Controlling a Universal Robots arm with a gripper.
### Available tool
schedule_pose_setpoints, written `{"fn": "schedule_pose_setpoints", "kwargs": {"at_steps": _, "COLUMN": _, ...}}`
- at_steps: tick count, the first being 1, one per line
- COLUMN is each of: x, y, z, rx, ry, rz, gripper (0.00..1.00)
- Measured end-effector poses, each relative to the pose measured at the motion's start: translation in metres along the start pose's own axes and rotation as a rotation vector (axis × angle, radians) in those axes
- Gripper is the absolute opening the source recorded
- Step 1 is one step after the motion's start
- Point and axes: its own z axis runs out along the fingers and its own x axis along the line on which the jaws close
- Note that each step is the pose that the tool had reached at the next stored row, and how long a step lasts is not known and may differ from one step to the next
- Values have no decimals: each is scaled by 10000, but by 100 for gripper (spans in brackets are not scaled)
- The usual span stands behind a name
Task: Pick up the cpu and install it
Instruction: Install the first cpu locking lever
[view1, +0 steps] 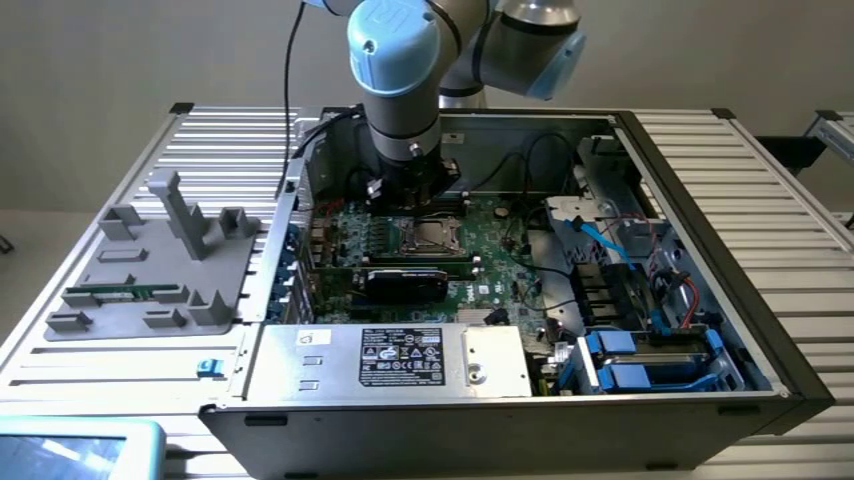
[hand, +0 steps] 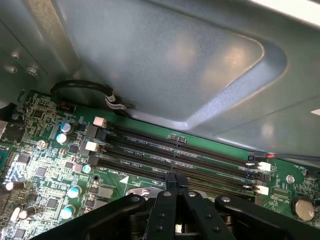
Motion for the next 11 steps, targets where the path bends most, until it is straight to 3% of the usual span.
{"fn": "schedule_pose_setpoints", "kwargs": {"at_steps": 11, "x": -10, "y": -6, "z": 11, "rx": -7, "ry": 8, "rz": -23, "gripper": 9}}
